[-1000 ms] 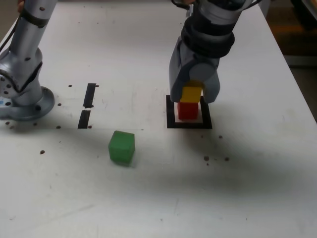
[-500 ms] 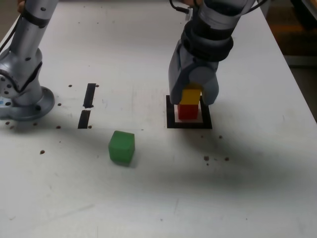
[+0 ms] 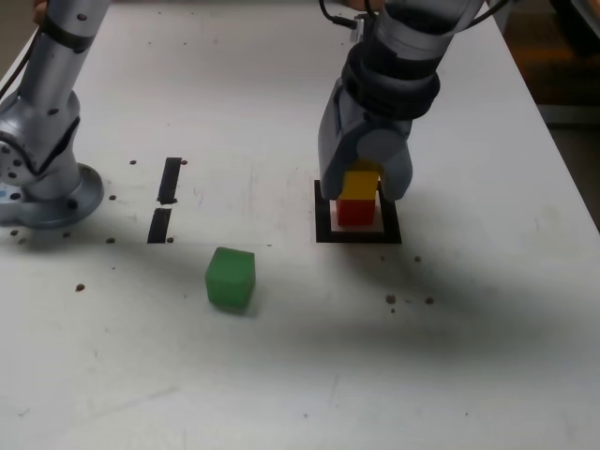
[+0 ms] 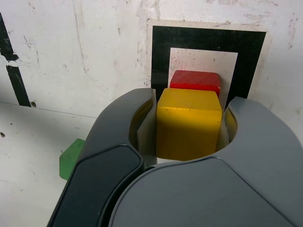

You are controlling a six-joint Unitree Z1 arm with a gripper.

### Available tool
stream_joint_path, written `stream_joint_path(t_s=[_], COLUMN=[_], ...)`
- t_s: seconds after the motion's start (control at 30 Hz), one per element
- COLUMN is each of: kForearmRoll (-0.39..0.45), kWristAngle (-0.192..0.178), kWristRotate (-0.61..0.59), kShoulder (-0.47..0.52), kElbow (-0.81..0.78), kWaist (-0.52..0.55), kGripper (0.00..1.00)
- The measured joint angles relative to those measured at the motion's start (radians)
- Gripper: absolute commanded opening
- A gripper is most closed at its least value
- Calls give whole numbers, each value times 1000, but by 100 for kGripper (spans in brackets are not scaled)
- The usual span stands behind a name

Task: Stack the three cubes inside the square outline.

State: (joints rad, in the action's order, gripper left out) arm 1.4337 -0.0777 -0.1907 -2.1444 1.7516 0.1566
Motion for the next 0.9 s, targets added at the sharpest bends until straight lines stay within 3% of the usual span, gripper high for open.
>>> stream_joint_path(t_s=[0.53, 0.77, 0.9], kForearmRoll=[2, 10, 52], kWristAngle=[21, 12, 7], kWristRotate=[27, 19, 4], kShoulder=[-8, -5, 60], kElbow=[-1, -1, -5], kWaist=[-8, -9, -9], kGripper=[94, 100, 100])
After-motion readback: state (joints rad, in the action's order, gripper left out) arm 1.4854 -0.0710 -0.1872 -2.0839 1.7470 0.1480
